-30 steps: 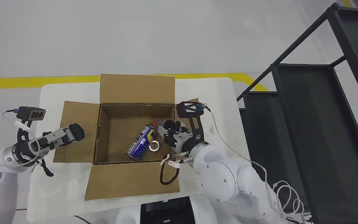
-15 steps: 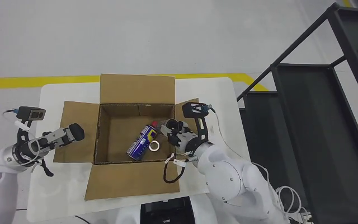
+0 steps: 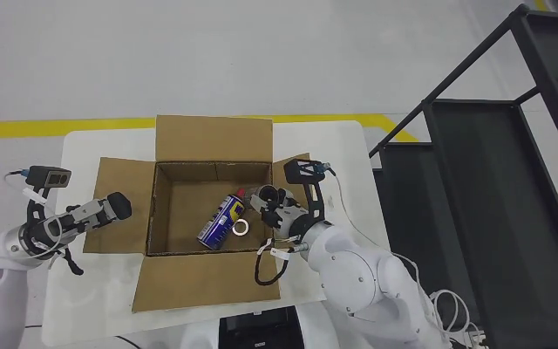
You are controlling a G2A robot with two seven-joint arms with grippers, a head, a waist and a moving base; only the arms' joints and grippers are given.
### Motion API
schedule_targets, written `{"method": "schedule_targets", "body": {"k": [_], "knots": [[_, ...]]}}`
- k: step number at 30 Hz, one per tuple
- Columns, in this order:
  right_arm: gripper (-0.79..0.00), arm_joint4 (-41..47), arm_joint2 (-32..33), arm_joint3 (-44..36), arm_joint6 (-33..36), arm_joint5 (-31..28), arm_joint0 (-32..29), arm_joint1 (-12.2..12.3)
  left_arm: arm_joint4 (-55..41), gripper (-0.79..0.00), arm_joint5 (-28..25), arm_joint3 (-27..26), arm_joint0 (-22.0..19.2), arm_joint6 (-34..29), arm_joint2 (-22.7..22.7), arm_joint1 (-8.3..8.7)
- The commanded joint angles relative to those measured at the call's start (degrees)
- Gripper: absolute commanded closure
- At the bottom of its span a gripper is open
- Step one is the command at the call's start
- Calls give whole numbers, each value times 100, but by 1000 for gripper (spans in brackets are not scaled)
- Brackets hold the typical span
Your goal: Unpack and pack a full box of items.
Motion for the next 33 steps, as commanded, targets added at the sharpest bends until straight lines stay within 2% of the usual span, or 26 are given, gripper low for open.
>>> {"method": "schedule_targets", "body": {"k": [1,12,22,33], "knots": [[0,26,21,31,-142,-78,-31,-1,0,-785,0,0,0,0,0,0],[0,200,614,0,61,-259,-25,37,0,-785,0,0,0,0,0,0],[0,728,1741,0,494,-540,156,105,0,-785,0,0,0,0,0,0],[0,1311,3076,0,586,-649,-125,189,0,-785,0,0,0,0,0,0]]}}
